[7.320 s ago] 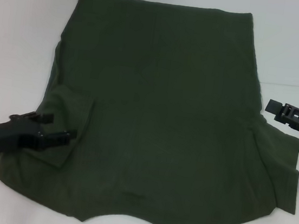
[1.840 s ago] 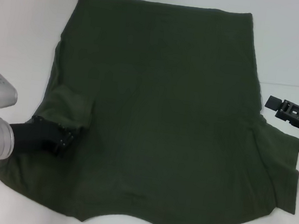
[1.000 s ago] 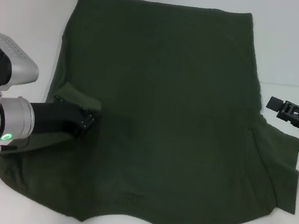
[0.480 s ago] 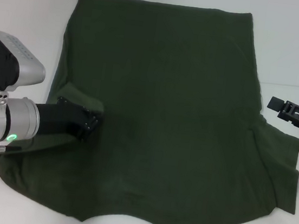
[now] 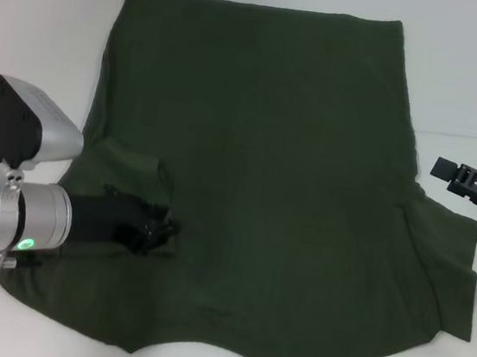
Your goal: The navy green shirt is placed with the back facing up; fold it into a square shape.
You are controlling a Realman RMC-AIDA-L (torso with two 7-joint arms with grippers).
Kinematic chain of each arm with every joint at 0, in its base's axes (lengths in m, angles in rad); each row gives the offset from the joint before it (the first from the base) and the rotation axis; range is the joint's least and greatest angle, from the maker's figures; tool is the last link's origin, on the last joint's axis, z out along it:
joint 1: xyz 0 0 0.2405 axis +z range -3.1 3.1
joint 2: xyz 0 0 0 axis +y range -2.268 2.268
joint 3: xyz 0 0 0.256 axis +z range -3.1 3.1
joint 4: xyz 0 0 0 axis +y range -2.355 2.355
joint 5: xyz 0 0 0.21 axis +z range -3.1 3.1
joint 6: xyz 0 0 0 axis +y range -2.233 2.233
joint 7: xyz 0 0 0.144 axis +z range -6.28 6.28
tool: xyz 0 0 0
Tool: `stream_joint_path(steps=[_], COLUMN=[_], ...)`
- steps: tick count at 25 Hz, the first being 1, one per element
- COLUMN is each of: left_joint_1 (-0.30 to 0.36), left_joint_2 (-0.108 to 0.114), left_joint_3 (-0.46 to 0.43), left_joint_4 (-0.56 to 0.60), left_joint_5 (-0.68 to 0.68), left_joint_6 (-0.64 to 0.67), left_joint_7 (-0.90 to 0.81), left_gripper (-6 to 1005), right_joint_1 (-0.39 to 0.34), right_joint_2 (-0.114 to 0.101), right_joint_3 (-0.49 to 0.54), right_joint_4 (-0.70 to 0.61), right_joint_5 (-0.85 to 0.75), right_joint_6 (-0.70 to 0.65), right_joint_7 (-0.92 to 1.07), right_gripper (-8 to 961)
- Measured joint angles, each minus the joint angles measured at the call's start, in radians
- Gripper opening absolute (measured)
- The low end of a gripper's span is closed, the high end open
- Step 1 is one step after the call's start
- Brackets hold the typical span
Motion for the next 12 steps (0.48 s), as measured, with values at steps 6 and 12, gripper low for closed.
stream_joint_path(steps=[6,12], left_joint_1=[0.031,0.034], left_joint_2=[0.002,0.006], left_joint_3=[-0.037,-0.137], left_joint_4=[0.052,0.026], left_joint_5=[-0.127,-0.28], left_joint_6=[0.075,0.336], left_joint_7=[-0.004,0.113], left_gripper=[356,515], right_joint_1=[-0.018,-0.056], right_joint_2=[-0.016,-0.041], right_joint_3=[-0.005,-0.005], right_joint_4=[-0.01,-0.019], right_joint_5=[-0.003,-0.032], right_joint_6=[-0.026,-0.044], right_joint_7=[0.015,0.073], right_gripper=[896,896])
